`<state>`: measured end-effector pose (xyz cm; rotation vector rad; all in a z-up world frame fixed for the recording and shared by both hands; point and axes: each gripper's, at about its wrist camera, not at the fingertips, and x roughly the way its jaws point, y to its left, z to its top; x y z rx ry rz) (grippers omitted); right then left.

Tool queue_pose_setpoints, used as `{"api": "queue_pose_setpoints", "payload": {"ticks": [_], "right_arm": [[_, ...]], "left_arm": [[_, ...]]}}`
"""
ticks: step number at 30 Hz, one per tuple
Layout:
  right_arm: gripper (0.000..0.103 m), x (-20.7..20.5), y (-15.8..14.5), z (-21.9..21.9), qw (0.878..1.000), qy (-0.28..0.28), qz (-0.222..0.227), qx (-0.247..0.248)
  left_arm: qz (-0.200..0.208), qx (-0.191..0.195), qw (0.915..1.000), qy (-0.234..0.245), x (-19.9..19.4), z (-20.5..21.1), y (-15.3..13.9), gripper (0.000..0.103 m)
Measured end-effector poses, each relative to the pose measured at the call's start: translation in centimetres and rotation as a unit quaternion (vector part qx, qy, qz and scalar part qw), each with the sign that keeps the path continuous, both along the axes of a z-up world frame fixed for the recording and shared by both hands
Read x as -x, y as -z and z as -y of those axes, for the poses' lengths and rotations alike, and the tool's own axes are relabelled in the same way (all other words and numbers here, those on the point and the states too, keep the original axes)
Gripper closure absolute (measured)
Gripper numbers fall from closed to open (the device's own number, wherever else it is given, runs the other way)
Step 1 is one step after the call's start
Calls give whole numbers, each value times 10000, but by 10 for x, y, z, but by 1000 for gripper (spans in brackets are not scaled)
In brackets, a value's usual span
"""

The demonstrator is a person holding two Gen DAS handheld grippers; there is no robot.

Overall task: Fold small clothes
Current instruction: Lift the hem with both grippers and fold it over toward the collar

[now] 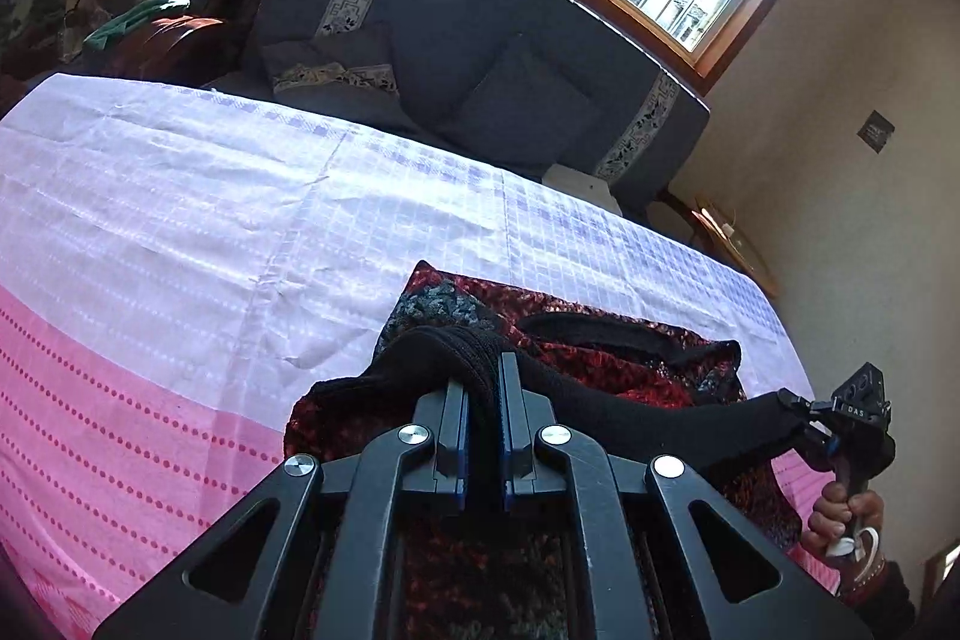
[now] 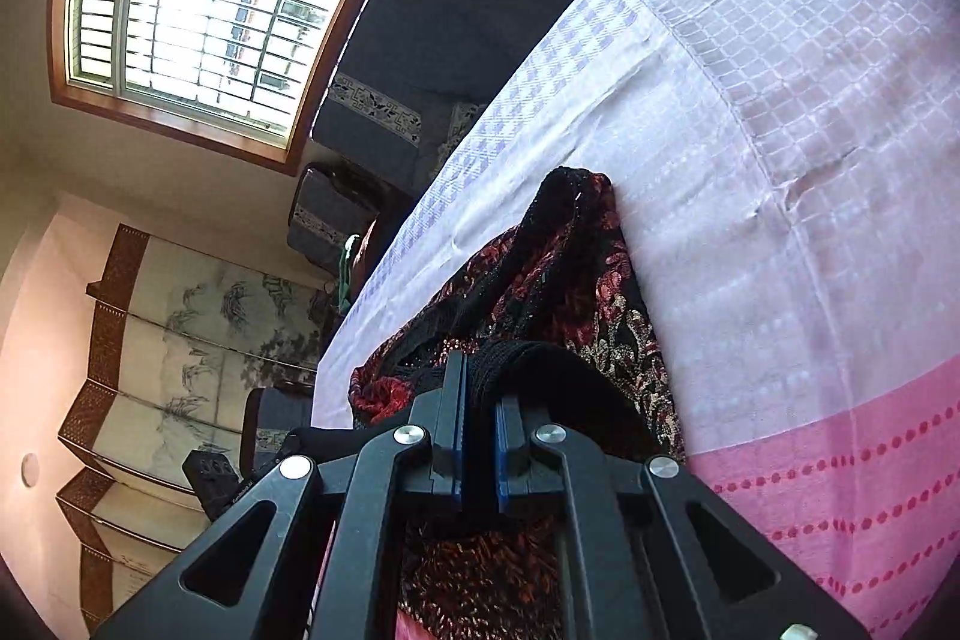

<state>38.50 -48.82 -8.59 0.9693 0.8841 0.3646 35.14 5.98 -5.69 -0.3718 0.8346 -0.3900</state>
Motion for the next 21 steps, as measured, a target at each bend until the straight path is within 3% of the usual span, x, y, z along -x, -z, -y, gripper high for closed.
{"api": "queue_pose_setpoints", "payload": {"ticks": [7, 9, 11, 15, 17, 18, 19, 21], "right_arm": [[91, -15, 17, 6, 9992, 187, -47, -339], [91, -16, 23, 9, 9986, 276, -25, -461], [90, -17, 31, 16, 9962, 429, -6, -753], [87, -15, 43, 25, 9903, 676, -69, -1214], [71, -8, 49, 32, 9860, 840, -113, -1435], [57, -4, 49, 35, 9840, 885, -31, -1544], [50, -1, 48, 39, 9832, 882, 19, -1597], [47, 7, 39, 45, 9853, 880, 125, -1457]], "left_arm": [[27, 436, 9990, -126, -14, -13, 6, 81], [84, 560, 9978, -335, -16, -21, 6, 61], [267, 624, 9962, -543, -16, -28, 3, 48], [359, 572, 9958, -610, -13, -33, -1, 48], [222, 257, 9985, -436, -11, -28, -2, 48], [103, 242, 9993, -269, -9, -25, -1, 48], [16, 207, 9997, -142, -6, -22, 0, 48], [-21, 10, 10000, -55, 6, -20, 1, 48]]}}
